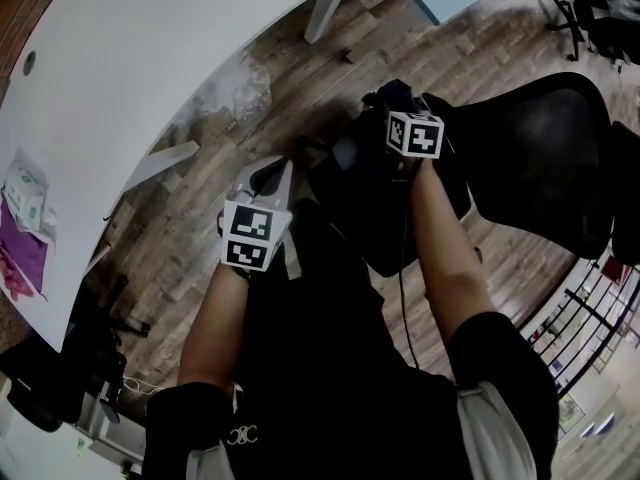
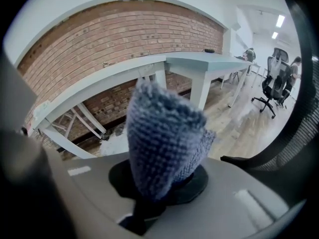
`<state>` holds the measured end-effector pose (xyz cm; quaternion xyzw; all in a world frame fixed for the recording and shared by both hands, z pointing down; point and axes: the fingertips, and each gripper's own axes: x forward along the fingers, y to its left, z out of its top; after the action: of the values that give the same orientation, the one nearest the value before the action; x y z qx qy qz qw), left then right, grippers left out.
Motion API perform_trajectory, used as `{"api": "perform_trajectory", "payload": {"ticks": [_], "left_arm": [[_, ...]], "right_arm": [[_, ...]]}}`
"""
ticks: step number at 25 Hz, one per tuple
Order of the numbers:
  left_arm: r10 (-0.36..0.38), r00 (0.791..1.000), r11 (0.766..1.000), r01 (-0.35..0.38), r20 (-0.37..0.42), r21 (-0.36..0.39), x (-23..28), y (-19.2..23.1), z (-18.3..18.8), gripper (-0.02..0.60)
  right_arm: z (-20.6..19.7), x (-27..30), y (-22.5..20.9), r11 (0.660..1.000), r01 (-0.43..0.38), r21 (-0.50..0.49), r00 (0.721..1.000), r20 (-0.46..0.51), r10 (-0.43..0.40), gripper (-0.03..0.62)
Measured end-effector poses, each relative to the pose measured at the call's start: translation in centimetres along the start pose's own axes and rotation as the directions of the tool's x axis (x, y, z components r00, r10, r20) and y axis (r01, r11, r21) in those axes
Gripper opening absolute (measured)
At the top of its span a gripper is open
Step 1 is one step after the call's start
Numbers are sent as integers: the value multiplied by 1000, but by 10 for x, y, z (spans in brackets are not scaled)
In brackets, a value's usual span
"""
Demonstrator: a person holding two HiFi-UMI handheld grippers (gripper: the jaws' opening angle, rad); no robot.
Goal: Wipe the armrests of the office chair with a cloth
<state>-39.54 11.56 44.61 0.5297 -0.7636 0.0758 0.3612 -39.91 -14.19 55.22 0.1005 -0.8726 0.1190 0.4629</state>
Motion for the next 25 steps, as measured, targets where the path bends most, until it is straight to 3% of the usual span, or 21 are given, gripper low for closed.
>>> {"api": "perform_trajectory", "payload": {"ticks": [6,12,20,25], "left_arm": [[39,999,995,-42,28,88,-16,12,2,6],[25,999,998,-26,27,57,-32,22,-9,6],[-9,1000,995,7,16,95,-48,26,-16,6],[-39,999,987,39,-3,155,-51,24,-19,6]], "right_arm": [[-17,-3,55,991,-31,-127,997,-75,22,57],[-40,-12,109,984,-106,-145,991,-97,93,57],[-80,-34,156,978,-189,-89,980,-84,182,57],[-116,-46,168,983,-172,-71,982,-94,165,57]]}}
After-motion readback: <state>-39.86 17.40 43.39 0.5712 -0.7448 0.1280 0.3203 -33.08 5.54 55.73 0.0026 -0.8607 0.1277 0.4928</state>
